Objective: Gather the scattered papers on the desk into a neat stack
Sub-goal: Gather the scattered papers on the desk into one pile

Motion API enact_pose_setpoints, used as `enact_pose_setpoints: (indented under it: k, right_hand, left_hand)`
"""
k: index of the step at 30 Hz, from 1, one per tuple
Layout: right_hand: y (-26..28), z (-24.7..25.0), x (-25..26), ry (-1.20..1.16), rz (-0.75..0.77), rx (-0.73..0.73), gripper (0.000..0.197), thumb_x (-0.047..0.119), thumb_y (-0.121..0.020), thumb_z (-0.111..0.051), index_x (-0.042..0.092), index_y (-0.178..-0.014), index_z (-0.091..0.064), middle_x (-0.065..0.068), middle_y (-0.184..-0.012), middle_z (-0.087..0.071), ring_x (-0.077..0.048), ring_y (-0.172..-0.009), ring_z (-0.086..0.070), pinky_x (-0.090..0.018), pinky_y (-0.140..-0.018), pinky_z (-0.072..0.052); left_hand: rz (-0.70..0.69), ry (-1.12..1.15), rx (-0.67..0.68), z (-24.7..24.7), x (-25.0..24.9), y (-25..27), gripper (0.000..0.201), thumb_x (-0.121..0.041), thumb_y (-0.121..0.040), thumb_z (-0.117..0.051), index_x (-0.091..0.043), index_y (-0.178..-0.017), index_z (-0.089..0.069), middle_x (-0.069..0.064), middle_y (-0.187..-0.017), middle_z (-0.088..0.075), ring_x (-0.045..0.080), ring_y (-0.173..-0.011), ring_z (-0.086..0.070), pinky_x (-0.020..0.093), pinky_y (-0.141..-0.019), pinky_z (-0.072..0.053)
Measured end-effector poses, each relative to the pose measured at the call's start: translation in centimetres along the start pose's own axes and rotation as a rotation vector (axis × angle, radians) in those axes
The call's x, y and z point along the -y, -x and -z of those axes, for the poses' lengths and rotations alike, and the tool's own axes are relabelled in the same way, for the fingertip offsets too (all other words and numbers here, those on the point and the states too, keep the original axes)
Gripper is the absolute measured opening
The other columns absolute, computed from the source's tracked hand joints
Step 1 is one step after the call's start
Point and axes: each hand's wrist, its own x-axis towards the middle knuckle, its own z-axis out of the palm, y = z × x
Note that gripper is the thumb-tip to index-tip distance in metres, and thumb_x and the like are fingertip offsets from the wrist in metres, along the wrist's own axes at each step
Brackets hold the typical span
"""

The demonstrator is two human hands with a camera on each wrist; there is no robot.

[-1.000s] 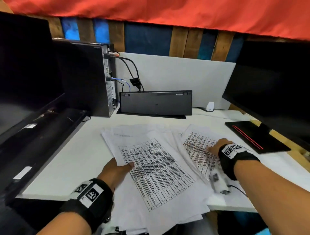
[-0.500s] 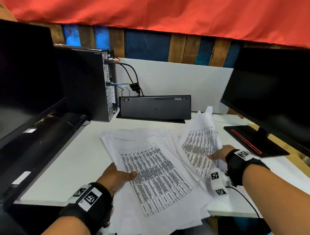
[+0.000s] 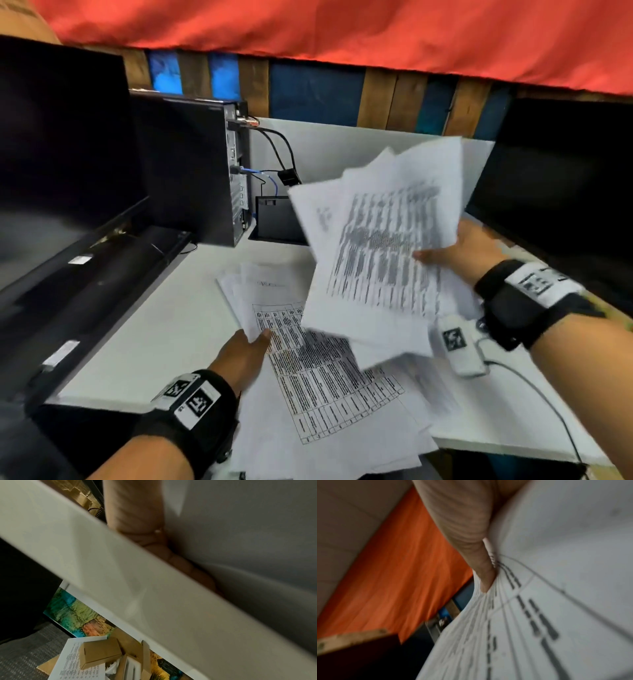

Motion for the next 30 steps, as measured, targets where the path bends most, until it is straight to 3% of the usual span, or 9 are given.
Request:
enact_pose_setpoints:
  k: [6, 10, 12, 14, 18, 21, 24, 27, 30]
  right_hand:
    - [2.3, -8.0, -5.1, 0.201, -0.278, 0.388, 0.09, 0.032, -0.066, -0.085, 0.006, -0.136, -0.035, -0.012, -0.136, -0.048, -0.029, -0.119, -0.051, -0.03, -0.091, -0.043]
    - [4.0, -10.2, -6.2, 0.573, -0.21, 0.515, 0.071, 0.05, -0.08, -0.066, 0.009, -0.133, -0.039, -0.013, -0.135, -0.045, -0.029, -0.119, -0.052, -0.028, -0.089, -0.043]
    - [5.0, -10.9, -6.5, 0.67, -0.133, 0.557, 0.064, 0.052, -0.09, -0.051, 0.014, -0.14, -0.035, -0.014, -0.139, -0.037, -0.032, -0.121, -0.049, -0.034, -0.098, -0.043]
    - [5.6, -10.9, -6.6, 0.646, -0.106, 0.626, 0.067, 0.051, -0.092, -0.046, 0.025, -0.149, -0.021, -0.015, -0.146, -0.027, -0.034, -0.128, -0.043, -0.038, -0.106, -0.039]
    - [5.3, -9.5, -7.1, 0.597, -0.238, 0.51, 0.07, 0.056, -0.085, -0.054, 0.009, -0.135, -0.037, -0.013, -0.133, -0.047, -0.027, -0.114, -0.055, -0.029, -0.082, -0.045]
    - [5.8, -9.4, -7.0, 0.572, -0.223, 0.624, 0.067, 0.055, -0.087, -0.053, 0.007, -0.13, -0.038, -0.009, -0.128, -0.053, -0.021, -0.104, -0.055, -0.026, -0.078, -0.04]
    - [6.1, -8.8, -7.1, 0.481, -0.24, 0.655, 0.071, 0.059, -0.085, -0.053, 0.01, -0.134, -0.038, -0.003, -0.119, -0.051, -0.019, -0.105, -0.052, -0.027, -0.081, -0.04]
    - [5.2, -7.0, -8.3, 0.299, -0.31, 0.478, 0.093, 0.064, -0.072, -0.066, 0.016, -0.143, -0.031, -0.007, -0.14, -0.044, -0.024, -0.125, -0.048, -0.029, -0.1, -0.041]
    - [4.4, -4.7, -8.6, -0.063, -0.289, 0.373, 0.111, 0.054, -0.06, -0.081, 0.019, -0.147, -0.022, -0.004, -0.145, -0.042, -0.023, -0.131, -0.045, -0.029, -0.103, -0.037]
  left_hand:
    - [0.03, 0.355, 0.17, 0.4, -0.5, -0.2, 0.075, -0.069, -0.093, -0.022, -0.023, -0.152, -0.03, -0.001, -0.156, -0.032, 0.021, -0.146, -0.028, 0.038, -0.118, -0.021]
    - [-0.015, 0.354, 0.176, -0.5, 1.5, -2.2, 0.114, -0.092, -0.052, -0.055, -0.027, -0.144, -0.044, -0.003, -0.146, -0.05, 0.016, -0.134, -0.047, 0.039, -0.117, -0.03]
    - [-0.037, 0.309, 0.112, -0.4, 1.3, -2.0, 0.121, -0.087, -0.036, -0.069, -0.017, -0.134, -0.053, 0.006, -0.133, -0.061, 0.024, -0.119, -0.061, 0.043, -0.107, -0.045]
    - [-0.011, 0.264, 0.13, 0.0, 0.2, -0.6, 0.121, -0.074, -0.057, -0.074, -0.009, -0.149, -0.029, 0.009, -0.15, -0.043, 0.029, -0.134, -0.046, 0.037, -0.111, -0.038]
    - [-0.011, 0.168, 0.106, -0.1, 0.7, -0.6, 0.104, -0.046, -0.076, -0.076, -0.008, -0.152, -0.016, 0.01, -0.155, -0.033, 0.027, -0.137, -0.038, 0.03, -0.099, -0.04]
    - [-0.074, 0.251, 0.164, -0.2, 0.5, 0.4, 0.104, -0.021, -0.08, -0.078, -0.01, -0.154, -0.006, 0.006, -0.159, -0.022, 0.025, -0.145, -0.027, 0.031, -0.111, -0.028]
    - [-0.225, 0.273, 0.187, -0.2, 0.2, 0.9, 0.086, -0.003, -0.074, -0.076, -0.027, -0.142, -0.028, 0.003, -0.149, -0.042, 0.027, -0.134, -0.045, 0.038, -0.112, -0.036]
    - [-0.399, 0.299, 0.131, 0.7, -1.8, 2.5, 0.072, 0.007, -0.08, -0.069, -0.031, -0.132, -0.037, 0.001, -0.123, -0.061, 0.021, -0.112, -0.061, 0.03, -0.086, -0.052]
    - [-0.558, 0.372, 0.181, 2.3, -5.3, 4.7, 0.075, 0.007, -0.084, -0.066, -0.037, -0.137, -0.036, -0.003, -0.125, -0.062, 0.02, -0.113, -0.062, 0.04, -0.094, -0.053]
